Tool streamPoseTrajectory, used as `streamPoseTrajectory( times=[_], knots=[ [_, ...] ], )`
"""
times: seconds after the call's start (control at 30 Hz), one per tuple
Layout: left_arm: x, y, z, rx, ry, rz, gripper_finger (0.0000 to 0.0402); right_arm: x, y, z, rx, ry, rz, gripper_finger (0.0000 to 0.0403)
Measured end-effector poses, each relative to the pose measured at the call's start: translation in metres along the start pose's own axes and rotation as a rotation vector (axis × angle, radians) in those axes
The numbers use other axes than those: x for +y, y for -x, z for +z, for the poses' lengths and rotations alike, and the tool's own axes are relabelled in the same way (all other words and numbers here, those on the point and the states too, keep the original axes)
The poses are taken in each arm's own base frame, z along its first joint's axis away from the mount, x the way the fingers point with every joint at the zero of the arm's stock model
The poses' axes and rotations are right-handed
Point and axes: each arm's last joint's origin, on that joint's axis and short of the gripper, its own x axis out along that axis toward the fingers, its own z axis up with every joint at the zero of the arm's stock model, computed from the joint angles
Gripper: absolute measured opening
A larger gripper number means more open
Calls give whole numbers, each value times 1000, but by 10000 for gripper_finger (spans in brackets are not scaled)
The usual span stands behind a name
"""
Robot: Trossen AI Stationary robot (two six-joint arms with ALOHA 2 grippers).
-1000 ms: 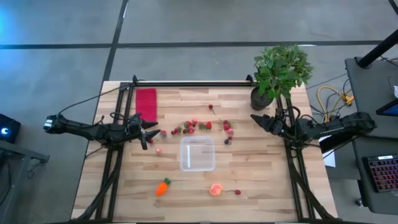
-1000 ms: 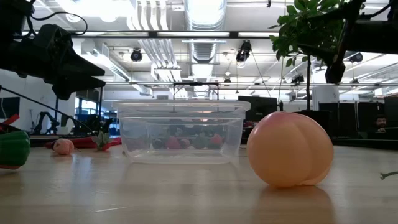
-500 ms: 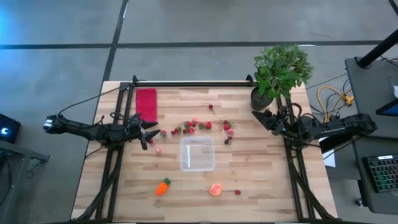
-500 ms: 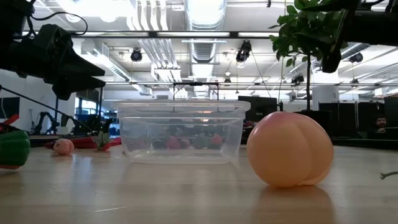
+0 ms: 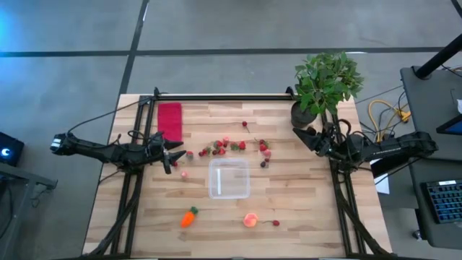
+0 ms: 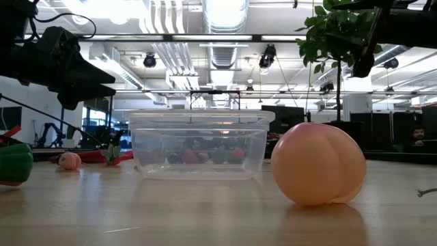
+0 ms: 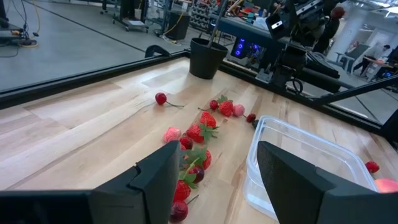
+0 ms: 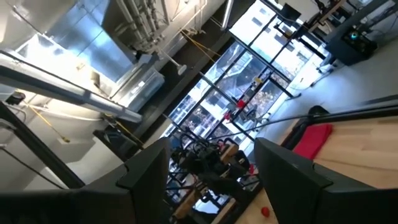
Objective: Pick and placing Produce into tupperware
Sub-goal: Put the red cherry into the transparent bin
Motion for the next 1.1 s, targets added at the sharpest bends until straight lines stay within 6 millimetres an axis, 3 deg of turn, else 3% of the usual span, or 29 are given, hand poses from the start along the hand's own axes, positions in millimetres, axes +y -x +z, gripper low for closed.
streamPoseTrajectory(
  times=[0.33, 0.6, 1.1],
  knots=[
    [0, 0, 0, 0, 0, 0, 203, -2, 1, 7, -173, -47, -124, 226],
    [-1, 0, 2, -31, 20, -1, 203, -2, 1, 7, -170, -18, -139, 226],
    [-11, 15, 53, -500, 333, -194, 203, -2, 0, 6, -148, -145, -99, 226]
  ],
)
